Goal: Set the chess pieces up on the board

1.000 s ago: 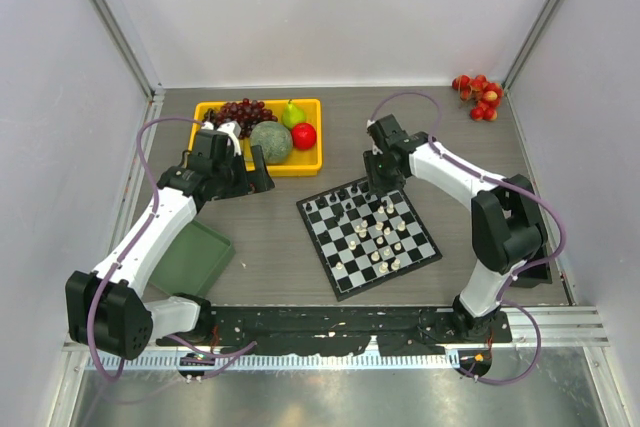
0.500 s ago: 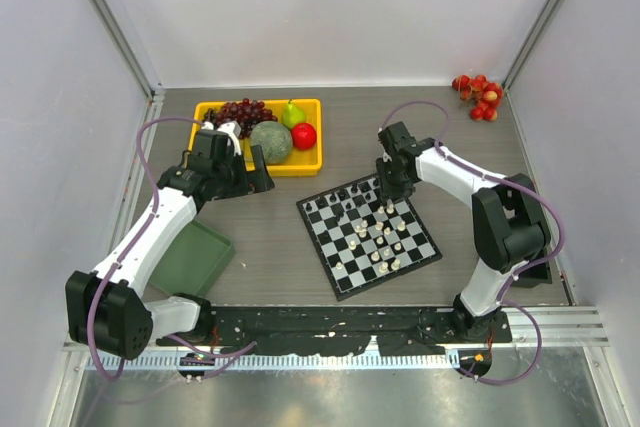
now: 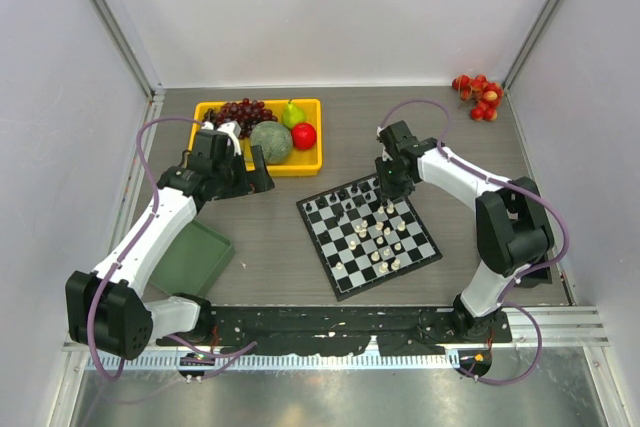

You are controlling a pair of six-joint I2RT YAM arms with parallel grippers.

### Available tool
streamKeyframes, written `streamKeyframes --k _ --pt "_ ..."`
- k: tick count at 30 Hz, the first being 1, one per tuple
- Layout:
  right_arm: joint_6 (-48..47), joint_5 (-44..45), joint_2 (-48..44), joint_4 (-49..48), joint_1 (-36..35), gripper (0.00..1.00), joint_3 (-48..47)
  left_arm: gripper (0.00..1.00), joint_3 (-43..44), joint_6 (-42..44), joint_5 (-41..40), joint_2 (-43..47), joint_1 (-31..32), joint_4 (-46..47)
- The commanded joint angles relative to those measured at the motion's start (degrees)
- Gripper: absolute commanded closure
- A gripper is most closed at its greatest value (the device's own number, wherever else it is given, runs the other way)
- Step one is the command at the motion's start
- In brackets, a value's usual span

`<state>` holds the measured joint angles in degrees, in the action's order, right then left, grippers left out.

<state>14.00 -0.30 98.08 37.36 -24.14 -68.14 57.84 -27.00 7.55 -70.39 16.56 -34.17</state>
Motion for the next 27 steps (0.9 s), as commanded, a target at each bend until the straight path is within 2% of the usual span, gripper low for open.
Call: streamKeyframes --k 1,10,19,27 --pt "-1.2 -0.9 -2.4 -0.1 0.1 0.68 0.3 0.01 1.1 -0.5 0.6 0.3 0.2 1.3" --pt "-1.3 -1.1 -0.8 -0.6 0.1 0.75 -0.2 0.01 1.2 -0.5 0.8 0.0 0.2 1.3" --pt "-2.1 -1.9 0.2 -0.2 0.1 0.73 -0.5 0.01 1.7 -0.5 1.2 -0.9 0.2 1.5" --pt "-2.3 -1.8 1.2 -0.2 0.1 0.76 -0.3 0.01 2.0 -0.3 1.7 -1.7 0.2 1.4"
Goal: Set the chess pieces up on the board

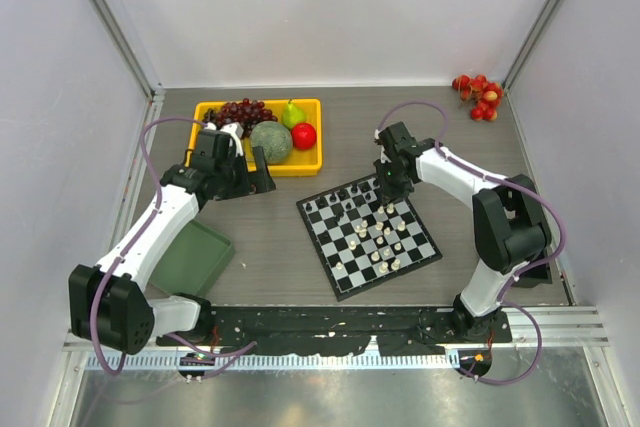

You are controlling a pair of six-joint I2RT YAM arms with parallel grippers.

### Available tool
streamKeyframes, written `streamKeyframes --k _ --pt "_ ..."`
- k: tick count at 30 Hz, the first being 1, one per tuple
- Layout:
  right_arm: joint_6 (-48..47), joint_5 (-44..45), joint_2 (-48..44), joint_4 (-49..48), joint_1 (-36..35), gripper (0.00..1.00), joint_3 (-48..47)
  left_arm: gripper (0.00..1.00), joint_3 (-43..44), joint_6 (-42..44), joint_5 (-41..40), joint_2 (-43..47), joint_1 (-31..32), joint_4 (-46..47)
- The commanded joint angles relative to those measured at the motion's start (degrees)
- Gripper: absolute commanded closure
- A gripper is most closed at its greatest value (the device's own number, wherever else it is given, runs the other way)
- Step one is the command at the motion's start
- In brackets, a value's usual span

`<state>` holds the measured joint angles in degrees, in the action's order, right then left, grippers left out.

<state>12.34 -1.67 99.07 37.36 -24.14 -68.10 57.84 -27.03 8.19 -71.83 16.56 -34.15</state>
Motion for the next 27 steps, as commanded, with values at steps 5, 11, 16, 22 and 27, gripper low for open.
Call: streamKeyframes --k 5,11,16,22,27 --pt "-1.0 0.1 -0.5 0.0 0.3 0.85 -0.5 0.01 1.7 -0.4 0.8 -0.1 0.2 1.5" --pt "-0.8 3.5 -1.9 0.0 2.2 0.86 -1.2 0.01 2.0 -0.1 0.6 -0.5 0.2 1.3" --pt "-0.1 3.3 -1.0 -0.9 4.1 0.86 -3.3 0.01 2.3 -0.1 0.7 -0.6 0.2 1.3" --pt "0.3 3.4 2.4 -1.4 5.2 0.86 -7.7 0.01 2.0 0.0 0.5 -0.4 0.2 1.1" --pt "0.6 2.5 4.3 -1.7 5.8 0.86 -8.9 0.01 1.8 0.0 -0.3 0.1 0.2 0.9"
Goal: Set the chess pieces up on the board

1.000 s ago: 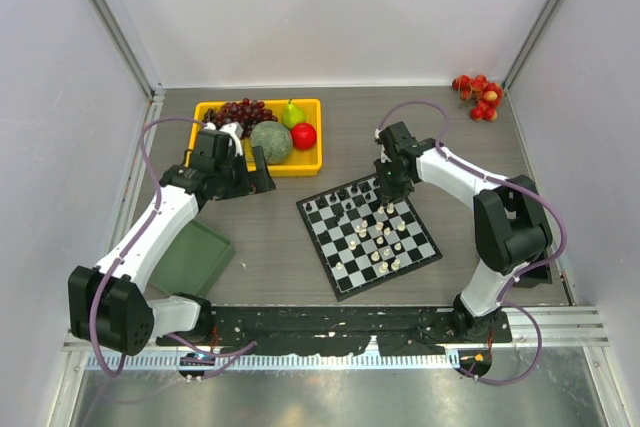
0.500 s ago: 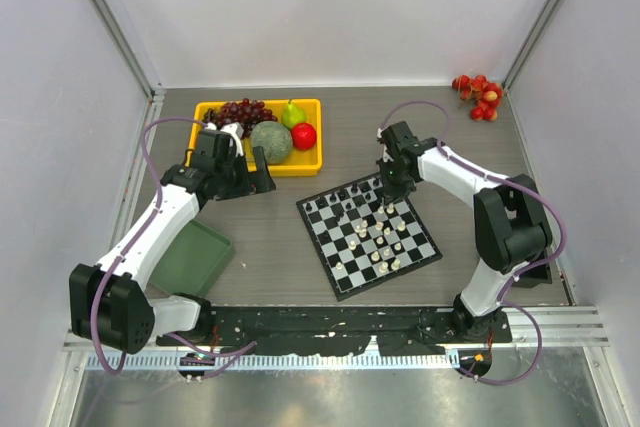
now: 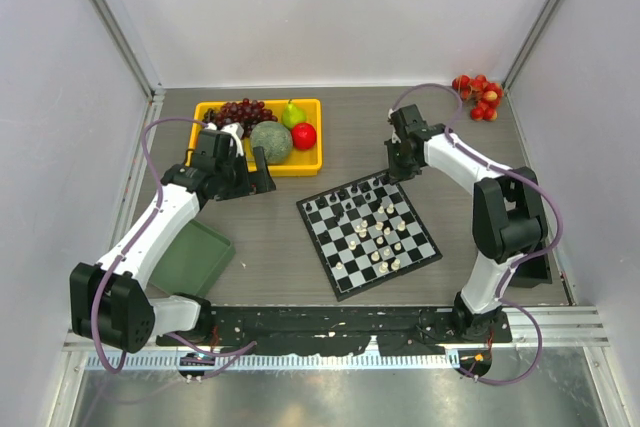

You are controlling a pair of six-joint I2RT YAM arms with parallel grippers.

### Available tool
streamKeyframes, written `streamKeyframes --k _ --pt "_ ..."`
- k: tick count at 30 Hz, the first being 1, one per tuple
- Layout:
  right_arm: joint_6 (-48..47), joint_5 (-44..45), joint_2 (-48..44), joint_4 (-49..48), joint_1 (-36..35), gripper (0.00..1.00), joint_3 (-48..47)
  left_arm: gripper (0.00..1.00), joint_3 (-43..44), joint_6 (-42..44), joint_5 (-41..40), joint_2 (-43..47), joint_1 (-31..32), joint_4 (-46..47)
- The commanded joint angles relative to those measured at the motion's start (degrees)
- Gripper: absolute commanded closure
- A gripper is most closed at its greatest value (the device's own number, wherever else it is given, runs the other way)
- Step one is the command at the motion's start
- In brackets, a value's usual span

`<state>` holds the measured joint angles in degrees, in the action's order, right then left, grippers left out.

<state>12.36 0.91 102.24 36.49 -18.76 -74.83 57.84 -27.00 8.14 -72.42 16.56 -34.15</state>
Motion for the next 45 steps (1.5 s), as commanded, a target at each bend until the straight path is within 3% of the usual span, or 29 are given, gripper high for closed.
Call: streamKeyframes --k 1,37,45 --pt "0.6 0.0 1.2 -0.7 0.4 0.86 -2.1 0.01 1.7 0.0 -0.2 0.7 0.2 0.8" --pt "0.9 -2.0 1.1 -1.2 0.4 0.83 0.7 0.01 1.5 -0.4 0.8 1.1 0.2 1.5" --pt "0.9 -3.5 -2.7 -1.1 0.4 0.65 0.2 0.01 1.7 -0.4 1.3 0.7 0.2 1.7"
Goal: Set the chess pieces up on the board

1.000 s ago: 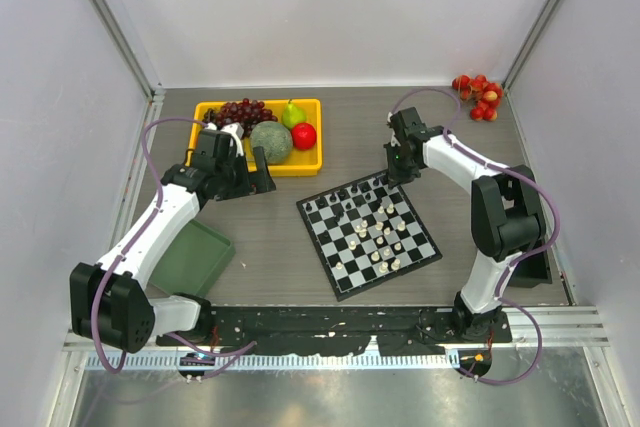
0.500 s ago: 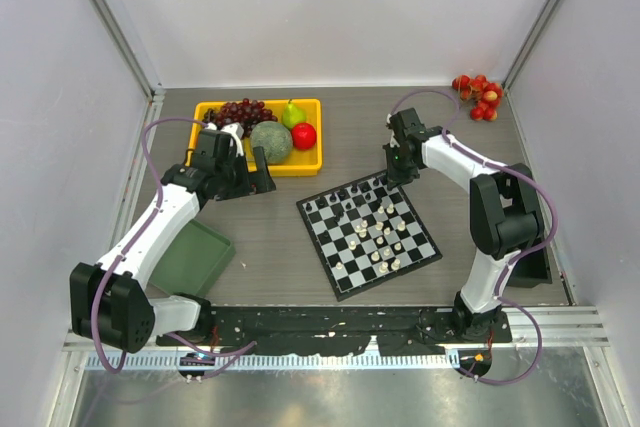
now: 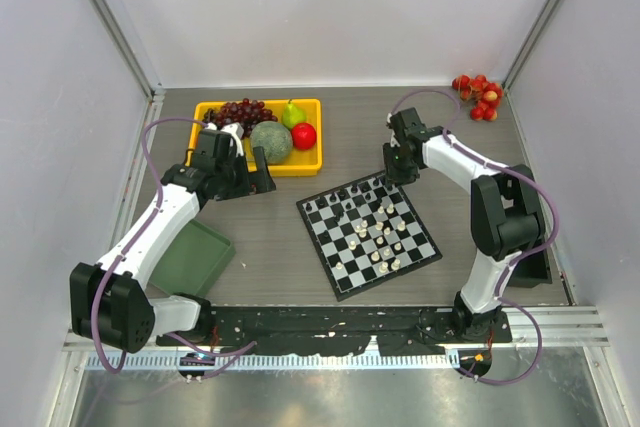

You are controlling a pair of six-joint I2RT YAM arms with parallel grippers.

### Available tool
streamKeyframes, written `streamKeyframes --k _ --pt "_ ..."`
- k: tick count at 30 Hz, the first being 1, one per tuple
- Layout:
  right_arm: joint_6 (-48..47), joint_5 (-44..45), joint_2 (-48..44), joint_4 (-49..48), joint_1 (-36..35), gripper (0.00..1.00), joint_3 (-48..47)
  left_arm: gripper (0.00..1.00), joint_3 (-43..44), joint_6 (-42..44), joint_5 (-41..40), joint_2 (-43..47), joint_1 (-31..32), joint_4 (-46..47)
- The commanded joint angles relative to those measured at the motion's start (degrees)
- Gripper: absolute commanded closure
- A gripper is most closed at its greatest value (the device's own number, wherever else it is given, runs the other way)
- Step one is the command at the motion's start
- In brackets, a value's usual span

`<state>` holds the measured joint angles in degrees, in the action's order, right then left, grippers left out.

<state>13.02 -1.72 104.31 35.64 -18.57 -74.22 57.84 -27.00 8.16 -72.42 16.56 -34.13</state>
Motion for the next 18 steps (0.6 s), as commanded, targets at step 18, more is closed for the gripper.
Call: streamKeyframes --k 18 --pt "0.5 -4.8 -5.5 0.3 -5.2 0.62 2.3 0.01 1.4 -0.5 1.2 0.3 0.2 2.0"
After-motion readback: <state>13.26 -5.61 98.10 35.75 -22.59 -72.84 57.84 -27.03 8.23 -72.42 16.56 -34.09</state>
